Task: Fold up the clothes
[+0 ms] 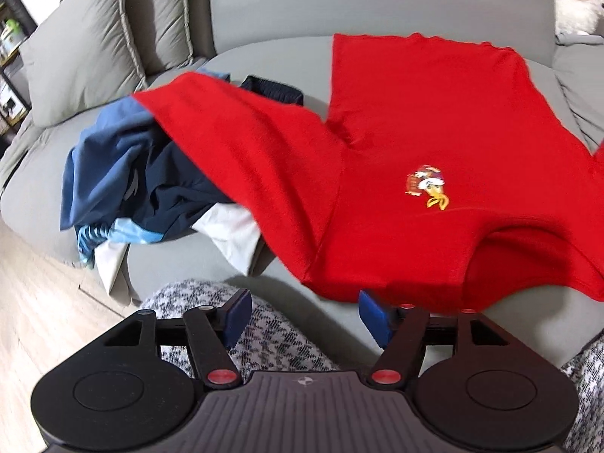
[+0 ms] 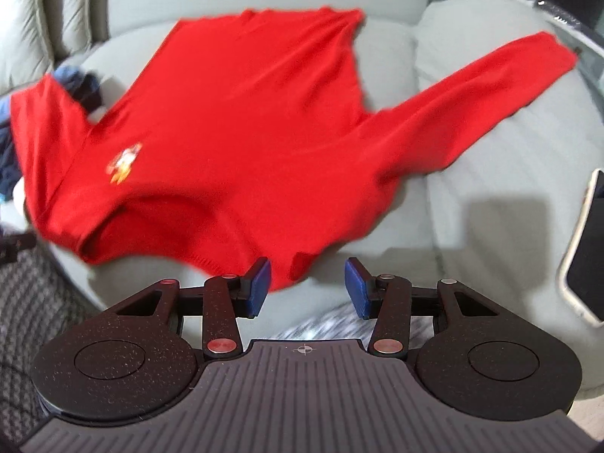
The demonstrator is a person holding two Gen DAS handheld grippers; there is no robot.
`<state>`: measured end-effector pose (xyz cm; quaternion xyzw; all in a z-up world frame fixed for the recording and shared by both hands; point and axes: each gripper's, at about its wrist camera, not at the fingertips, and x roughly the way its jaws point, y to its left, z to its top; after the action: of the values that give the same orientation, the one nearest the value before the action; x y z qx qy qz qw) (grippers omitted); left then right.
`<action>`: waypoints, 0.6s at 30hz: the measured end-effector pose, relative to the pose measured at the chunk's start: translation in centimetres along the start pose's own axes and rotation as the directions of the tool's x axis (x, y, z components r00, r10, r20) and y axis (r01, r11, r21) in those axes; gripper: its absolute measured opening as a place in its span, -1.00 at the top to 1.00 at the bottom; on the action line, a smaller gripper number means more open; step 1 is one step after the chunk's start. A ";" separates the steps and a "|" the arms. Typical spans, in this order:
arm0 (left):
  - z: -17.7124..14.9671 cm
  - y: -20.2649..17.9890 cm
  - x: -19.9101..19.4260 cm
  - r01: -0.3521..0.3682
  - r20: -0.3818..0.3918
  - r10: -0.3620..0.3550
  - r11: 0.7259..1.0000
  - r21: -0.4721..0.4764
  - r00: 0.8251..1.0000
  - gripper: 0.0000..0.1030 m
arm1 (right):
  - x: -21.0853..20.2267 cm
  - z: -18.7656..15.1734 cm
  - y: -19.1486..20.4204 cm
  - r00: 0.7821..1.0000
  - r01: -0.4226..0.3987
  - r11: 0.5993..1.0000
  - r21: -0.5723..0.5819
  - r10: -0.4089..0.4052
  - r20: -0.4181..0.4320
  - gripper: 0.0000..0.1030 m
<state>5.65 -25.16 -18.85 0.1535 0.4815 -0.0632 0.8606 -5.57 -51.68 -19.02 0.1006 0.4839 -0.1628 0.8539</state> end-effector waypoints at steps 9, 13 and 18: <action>1.8 -6.1 0.4 0.094 0.030 -0.098 0.990 0.109 0.995 -0.19 | 2.2 2.1 -7.5 0.996 0.065 0.977 0.203 -0.075 0.041 0.18; 3.4 -11.8 0.2 0.212 0.051 -0.228 0.953 0.216 0.972 -0.17 | 4.1 2.5 -9.8 0.996 0.053 0.967 0.250 -0.069 0.056 0.18; 5.5 -18.3 0.1 0.354 0.057 -0.390 0.881 0.314 0.919 -0.04 | 6.4 2.6 -12.2 0.997 -0.001 0.957 0.291 -0.020 0.070 0.17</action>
<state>5.47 -44.22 -19.92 0.1817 0.4349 -0.3083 0.8263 -4.98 -65.03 -23.37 0.2167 0.4241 -0.2397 0.8460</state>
